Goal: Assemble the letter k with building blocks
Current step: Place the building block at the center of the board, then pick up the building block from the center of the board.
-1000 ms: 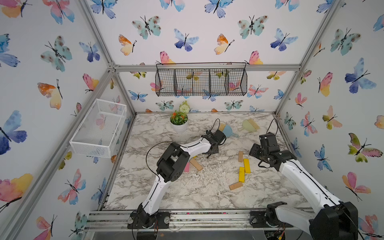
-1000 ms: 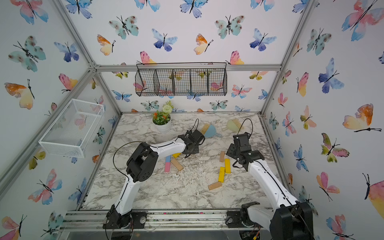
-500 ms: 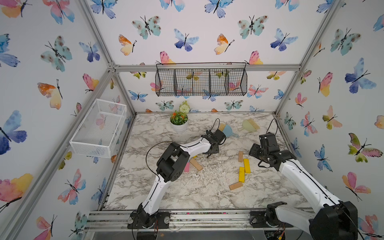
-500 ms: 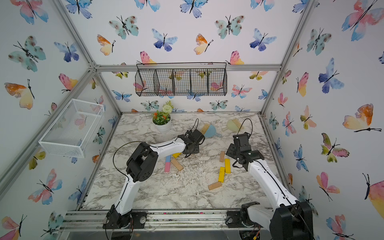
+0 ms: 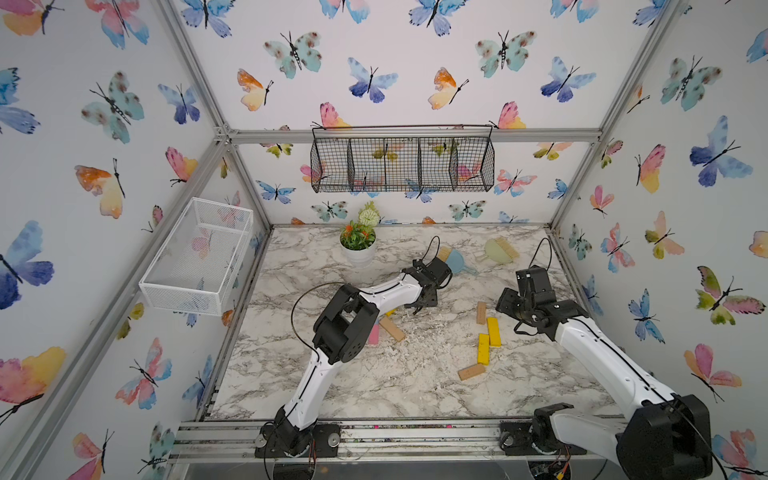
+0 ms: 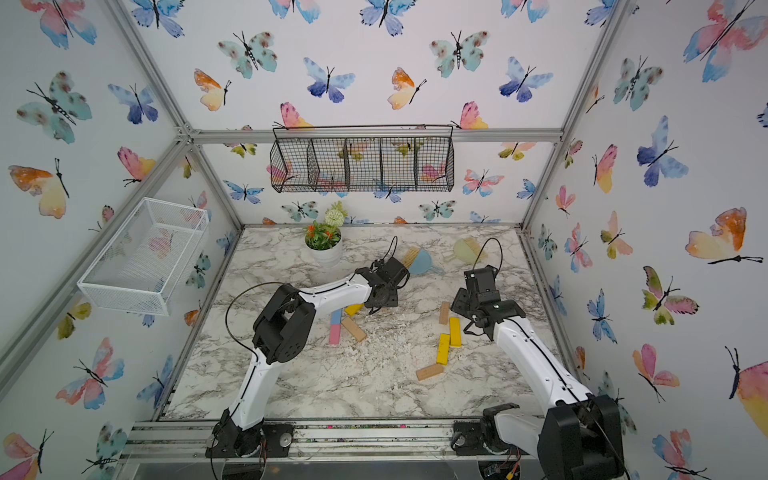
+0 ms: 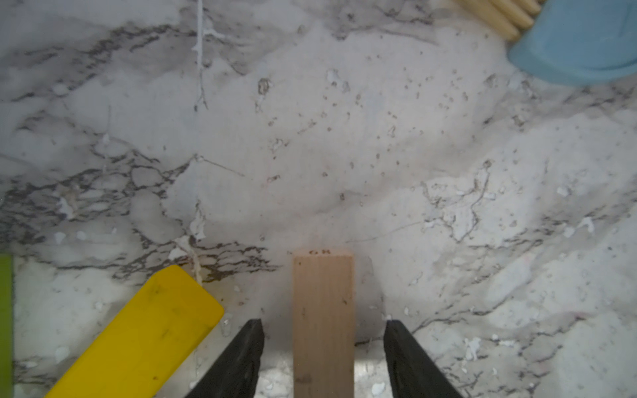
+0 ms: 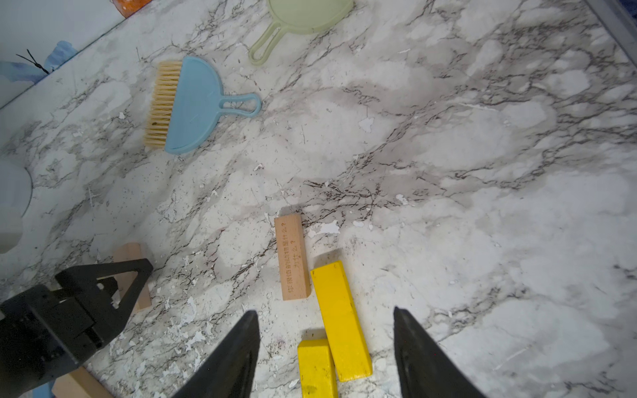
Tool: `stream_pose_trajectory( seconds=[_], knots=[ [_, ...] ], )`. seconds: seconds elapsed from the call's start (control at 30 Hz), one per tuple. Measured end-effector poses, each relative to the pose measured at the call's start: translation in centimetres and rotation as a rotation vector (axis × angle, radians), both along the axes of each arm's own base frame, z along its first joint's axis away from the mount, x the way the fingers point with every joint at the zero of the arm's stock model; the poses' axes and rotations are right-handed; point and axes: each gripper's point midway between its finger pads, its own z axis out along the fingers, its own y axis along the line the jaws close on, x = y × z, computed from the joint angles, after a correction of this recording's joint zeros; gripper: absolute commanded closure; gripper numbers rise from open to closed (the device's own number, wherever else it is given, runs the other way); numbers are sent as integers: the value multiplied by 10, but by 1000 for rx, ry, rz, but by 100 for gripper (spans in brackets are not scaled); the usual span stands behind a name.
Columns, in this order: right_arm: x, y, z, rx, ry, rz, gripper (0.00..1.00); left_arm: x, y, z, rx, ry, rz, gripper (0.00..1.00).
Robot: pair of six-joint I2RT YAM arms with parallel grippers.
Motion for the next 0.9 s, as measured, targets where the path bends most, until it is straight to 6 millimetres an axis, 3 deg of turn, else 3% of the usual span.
stream_pose_trajectory(
  seconds=[0.17, 0.3, 0.47, 0.57, 0.73, 0.9],
  knots=[
    [3, 4, -30, -30, 102, 38, 38, 6, -5, 23, -19, -34, -15, 40],
    [8, 9, -49, -46, 176, 77, 41, 9, -6, 56, -43, -87, -32, 40],
    [12, 14, -58, -51, 196, 119, 42, 13, 0, 104, -66, -176, -43, 40],
    [16, 18, -59, -54, 199, 149, 42, 10, 11, 123, -72, -202, -48, 40],
    [30, 27, -63, -47, 206, 202, 43, 10, 47, 138, -55, -215, -29, 40],
    [35, 32, -68, -49, 224, 236, 43, 20, 98, 134, -8, -203, 25, 40]
  ],
)
